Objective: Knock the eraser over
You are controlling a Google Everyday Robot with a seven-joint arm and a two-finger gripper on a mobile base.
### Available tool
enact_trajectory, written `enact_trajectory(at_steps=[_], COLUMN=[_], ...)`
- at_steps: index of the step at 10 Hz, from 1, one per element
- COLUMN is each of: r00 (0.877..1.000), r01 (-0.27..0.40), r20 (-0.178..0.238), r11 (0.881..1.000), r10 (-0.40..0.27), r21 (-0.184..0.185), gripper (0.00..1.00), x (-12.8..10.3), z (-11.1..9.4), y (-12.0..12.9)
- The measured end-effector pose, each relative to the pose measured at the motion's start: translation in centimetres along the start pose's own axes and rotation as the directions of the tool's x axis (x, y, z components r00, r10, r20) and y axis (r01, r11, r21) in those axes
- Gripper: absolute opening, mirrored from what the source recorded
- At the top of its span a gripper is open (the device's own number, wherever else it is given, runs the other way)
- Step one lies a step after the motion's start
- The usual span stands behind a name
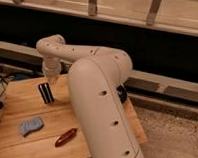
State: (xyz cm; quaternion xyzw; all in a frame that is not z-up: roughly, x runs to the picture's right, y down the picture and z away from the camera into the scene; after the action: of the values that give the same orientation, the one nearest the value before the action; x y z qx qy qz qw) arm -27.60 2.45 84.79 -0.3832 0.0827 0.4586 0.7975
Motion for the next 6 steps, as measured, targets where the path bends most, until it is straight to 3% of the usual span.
enact_trajectory(at_steps=[2,4,5,6], r00=[0.996,0.983,0.976,0.978], r01=[0.054,0.108,0.131,0.129], r20=[-0.069,-0.131,-0.152,-0.145], r11=[0.994,0.981,0.979,0.983], r10=[-0.06,-0.13,-0.155,-0.149], r21=[-0.093,-0.161,-0.158,-0.134], gripper=[0.0,0.0,0.0,0.0], x=[-0.6,-1.1,-1.3,-1.3], z=[2.9,4.9,5.6,5.6], y=[2.0,4.3,5.3,6.0])
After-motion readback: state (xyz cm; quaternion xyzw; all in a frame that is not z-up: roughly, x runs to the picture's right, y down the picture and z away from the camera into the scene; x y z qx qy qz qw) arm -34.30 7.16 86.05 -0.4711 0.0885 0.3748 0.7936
